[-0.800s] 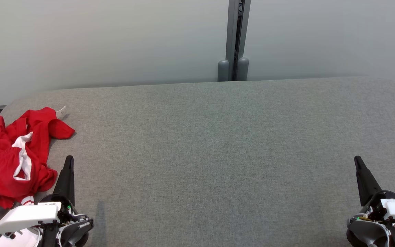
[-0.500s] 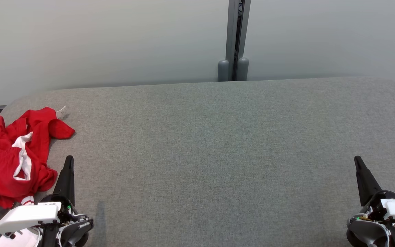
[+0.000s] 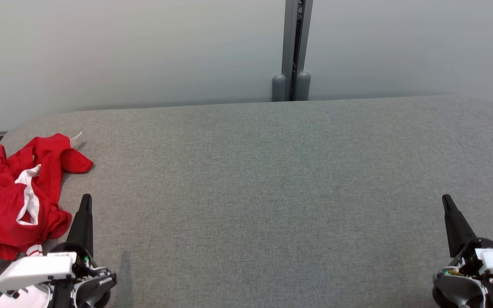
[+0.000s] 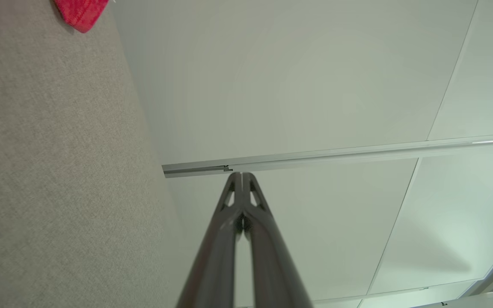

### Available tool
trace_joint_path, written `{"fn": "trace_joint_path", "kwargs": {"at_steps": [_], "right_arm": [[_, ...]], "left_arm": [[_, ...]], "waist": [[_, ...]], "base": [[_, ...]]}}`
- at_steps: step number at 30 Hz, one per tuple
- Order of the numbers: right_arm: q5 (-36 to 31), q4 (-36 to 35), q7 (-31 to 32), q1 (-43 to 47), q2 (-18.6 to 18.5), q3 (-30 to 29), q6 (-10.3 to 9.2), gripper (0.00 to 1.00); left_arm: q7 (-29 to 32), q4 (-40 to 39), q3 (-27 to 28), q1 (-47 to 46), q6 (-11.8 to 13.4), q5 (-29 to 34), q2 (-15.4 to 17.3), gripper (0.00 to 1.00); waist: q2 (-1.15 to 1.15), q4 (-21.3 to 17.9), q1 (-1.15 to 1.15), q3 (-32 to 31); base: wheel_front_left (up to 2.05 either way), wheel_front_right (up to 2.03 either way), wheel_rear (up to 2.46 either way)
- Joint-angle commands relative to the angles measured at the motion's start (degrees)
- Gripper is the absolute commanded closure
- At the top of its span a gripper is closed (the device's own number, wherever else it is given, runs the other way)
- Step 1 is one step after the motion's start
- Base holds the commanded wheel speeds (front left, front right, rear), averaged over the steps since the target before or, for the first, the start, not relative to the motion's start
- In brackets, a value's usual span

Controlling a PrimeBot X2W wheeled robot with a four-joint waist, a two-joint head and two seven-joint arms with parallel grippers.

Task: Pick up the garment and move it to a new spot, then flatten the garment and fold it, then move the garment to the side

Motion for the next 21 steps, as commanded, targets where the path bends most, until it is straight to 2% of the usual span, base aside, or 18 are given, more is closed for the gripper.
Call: {"fn": "trace_joint_path", "kwargs": {"at_steps": [1, 6, 13, 21], "right_arm": [[0.01, -0.15, 0.14, -0.53, -0.22, -0.01, 0.02, 0.0], [-0.02, 1.78, -0.17, 1.85, 0.89, 0.3, -0.08, 0.0], [-0.25, 0.19, -2.26, 1.37, 0.77, 2.49, -0.07, 0.0], [-2.55, -1.82, -4.47, 0.72, 0.64, 4.47, -0.06, 0.0]], "left_arm": [[0.15, -0.02, 0.2, -0.92, -0.14, -0.03, 0.33, 0.0], [-0.22, 1.8, -0.23, 2.19, 0.01, 0.05, -0.75, 0.0], [-2.31, 0.43, -0.95, 2.06, 0.0, 0.82, -0.63, 0.0], [-4.47, -1.46, -1.15, 1.85, -0.01, 4.7, -0.51, 0.0]], "waist": [[0.0, 0.0, 0.0, 0.0], [0.0, 0.0, 0.0, 0.02], [0.0, 0.03, 0.0, 0.05], [0.0, 0.0, 0.0, 0.09]], "base": [[0.0, 0.0, 0.0], [0.0, 0.0, 0.0], [0.0, 0.0, 0.0], [0.0, 0.0, 0.0]]}}
